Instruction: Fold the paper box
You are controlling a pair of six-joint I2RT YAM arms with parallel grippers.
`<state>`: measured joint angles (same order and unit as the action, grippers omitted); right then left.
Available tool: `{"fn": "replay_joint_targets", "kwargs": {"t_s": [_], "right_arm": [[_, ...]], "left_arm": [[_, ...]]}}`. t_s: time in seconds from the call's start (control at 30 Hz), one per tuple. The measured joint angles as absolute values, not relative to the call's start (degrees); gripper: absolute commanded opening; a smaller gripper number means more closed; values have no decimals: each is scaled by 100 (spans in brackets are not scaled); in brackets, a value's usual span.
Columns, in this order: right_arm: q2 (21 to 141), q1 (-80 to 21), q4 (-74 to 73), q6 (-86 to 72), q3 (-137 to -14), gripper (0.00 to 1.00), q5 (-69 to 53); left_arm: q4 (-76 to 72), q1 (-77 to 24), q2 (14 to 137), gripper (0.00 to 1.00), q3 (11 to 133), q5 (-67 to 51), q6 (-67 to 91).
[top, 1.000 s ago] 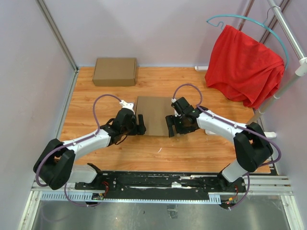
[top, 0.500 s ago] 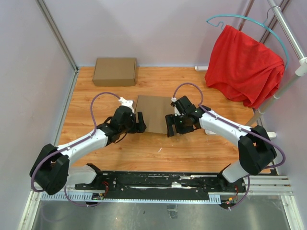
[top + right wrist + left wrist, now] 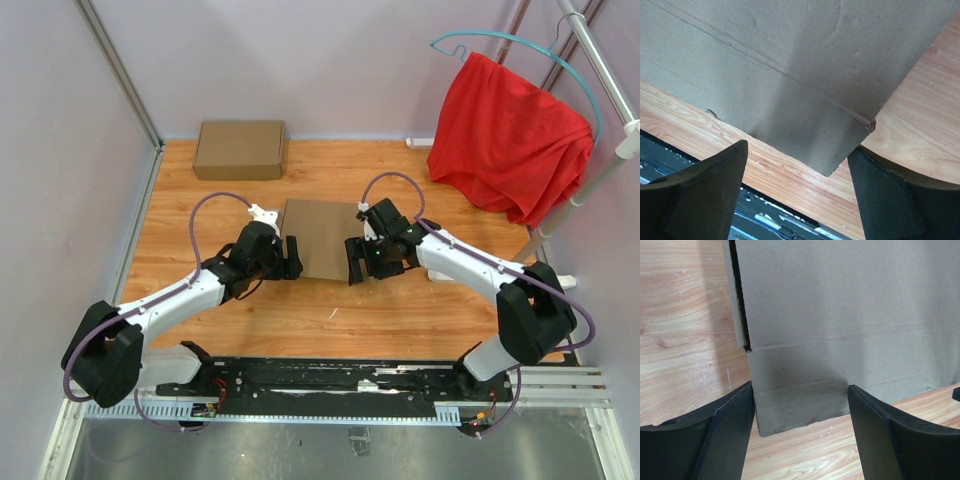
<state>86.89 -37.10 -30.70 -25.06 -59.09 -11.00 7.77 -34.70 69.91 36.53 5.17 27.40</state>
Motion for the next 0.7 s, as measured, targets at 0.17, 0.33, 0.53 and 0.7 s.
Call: {"fn": "replay_joint_targets", "kwargs": {"t_s": [0.17,0.33,0.53,0.7], "right_arm": [[8761,-3710,-3070,-2504,-5909,81,-1092],[8914,-3710,-3061,-2499,-5909,81,-1035],[8927,-3710,-2989,-2499,-5896,81,-1000],[8927,-3708,-2980,-2499,-5896,80,-991]], "left_arm": [[893,-3470,6991,77,3651,602,2698],[934,-3470,6991,77,3627,701,2698],[921,-3470,7035,77,3594,753,2700],[932,-3470,7046,77,3594,792,2700]]}}
